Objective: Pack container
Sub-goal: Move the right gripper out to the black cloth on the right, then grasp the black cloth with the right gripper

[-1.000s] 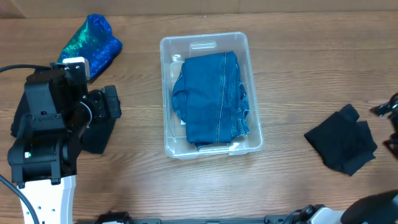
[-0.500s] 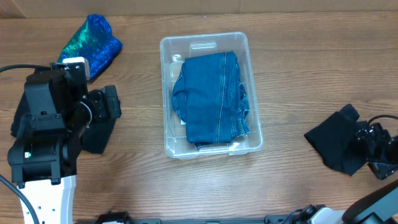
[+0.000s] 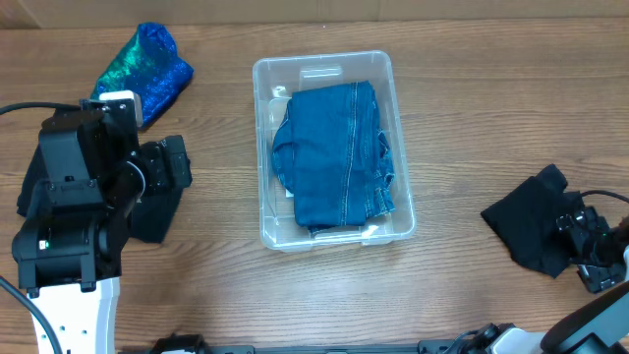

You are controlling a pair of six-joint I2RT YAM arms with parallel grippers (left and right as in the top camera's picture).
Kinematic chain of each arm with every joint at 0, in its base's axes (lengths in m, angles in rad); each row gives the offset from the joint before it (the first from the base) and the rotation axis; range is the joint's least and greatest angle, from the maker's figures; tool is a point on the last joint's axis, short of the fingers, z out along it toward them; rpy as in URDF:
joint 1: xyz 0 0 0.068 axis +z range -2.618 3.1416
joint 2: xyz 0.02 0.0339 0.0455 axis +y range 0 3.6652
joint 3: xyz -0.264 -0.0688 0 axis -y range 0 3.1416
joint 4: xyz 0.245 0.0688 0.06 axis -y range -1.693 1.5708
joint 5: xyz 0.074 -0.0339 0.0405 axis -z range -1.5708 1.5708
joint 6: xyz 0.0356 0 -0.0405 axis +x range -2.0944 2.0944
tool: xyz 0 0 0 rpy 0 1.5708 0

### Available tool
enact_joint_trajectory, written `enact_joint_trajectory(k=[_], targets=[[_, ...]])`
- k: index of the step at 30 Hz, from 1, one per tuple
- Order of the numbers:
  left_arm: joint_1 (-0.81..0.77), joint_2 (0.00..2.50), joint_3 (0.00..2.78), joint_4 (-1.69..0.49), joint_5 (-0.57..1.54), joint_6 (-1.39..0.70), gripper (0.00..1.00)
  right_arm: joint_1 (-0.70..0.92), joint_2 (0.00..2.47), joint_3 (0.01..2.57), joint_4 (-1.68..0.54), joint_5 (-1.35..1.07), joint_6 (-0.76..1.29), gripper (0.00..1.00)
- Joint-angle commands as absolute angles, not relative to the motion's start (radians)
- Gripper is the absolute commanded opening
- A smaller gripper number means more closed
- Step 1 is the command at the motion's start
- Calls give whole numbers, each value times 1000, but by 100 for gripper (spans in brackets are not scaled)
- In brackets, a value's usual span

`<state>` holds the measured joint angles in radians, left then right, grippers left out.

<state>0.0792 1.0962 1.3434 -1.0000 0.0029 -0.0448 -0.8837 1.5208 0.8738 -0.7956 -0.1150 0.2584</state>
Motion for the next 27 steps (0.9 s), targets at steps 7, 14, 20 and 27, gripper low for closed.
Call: enact_joint_trajectory(k=[7,14,20,27], targets=[[78,1100,1364,-998,-7,-22,100,-888,1703,869,-730,-151,232,100],[78,1100,1364,-999,-7,-22,100,-888,1809,869,-705,-289,178,100],[78,1100,1364,-999,-7,-22,100,-888,1812,869,-685,-420,160,96],[78,1099,1364,-998,-7,-22,100,-888,1813,869,-658,-615,148,95]])
